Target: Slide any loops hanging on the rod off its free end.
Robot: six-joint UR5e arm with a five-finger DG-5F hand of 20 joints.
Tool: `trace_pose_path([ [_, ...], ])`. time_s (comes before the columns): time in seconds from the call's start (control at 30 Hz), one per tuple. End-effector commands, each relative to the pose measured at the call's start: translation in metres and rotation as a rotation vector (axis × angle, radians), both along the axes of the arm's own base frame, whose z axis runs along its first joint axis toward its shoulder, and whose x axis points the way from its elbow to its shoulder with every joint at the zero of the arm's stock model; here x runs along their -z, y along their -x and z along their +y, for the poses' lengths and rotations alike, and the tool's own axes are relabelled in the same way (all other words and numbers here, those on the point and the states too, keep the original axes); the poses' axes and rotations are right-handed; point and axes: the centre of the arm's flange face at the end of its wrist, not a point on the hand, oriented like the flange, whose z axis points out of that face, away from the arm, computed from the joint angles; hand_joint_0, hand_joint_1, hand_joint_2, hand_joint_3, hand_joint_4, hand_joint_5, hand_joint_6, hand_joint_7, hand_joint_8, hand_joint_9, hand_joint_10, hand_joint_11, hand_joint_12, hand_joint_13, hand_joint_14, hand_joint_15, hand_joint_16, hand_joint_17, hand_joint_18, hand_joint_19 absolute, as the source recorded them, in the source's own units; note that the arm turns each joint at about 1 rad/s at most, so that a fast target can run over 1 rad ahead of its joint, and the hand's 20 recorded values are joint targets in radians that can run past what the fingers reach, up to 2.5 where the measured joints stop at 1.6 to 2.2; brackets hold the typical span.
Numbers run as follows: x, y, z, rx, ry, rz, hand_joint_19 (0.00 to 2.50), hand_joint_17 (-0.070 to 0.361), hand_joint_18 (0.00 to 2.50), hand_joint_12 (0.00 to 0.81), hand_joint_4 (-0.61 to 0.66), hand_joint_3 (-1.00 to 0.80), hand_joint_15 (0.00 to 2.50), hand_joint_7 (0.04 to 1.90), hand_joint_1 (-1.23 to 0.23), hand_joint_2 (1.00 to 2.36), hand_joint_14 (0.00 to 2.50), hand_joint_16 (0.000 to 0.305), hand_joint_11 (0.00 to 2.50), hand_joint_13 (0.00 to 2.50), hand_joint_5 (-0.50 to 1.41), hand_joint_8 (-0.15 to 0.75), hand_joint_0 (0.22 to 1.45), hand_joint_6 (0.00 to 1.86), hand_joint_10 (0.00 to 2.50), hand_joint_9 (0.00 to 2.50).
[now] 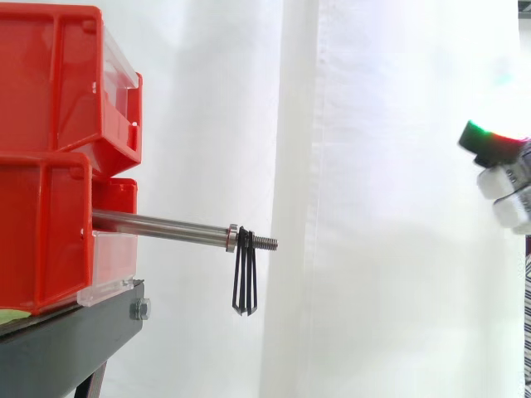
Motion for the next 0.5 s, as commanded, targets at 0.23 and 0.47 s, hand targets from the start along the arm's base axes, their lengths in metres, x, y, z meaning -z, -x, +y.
trace_pose_path([
  [0.23,0.049,-0.022,0.0,0.033,0.012,0.029,0.0,0.041,0.01,0.197,0.21,-0.47,0.0,0.67,-0.57,1.0,0.0,0.018,0.0,0.26,-0.24,0.264,0.54,0.5,0.0,0.44],
  [0.47,0.087,-0.03,-0.005,0.042,0.038,0.091,0.0,0.041,0.04,0.2,0.22,-0.46,0.0,0.69,-0.57,1.0,0.0,0.018,0.0,0.29,-0.23,0.266,0.54,0.5,0.0,0.47],
])
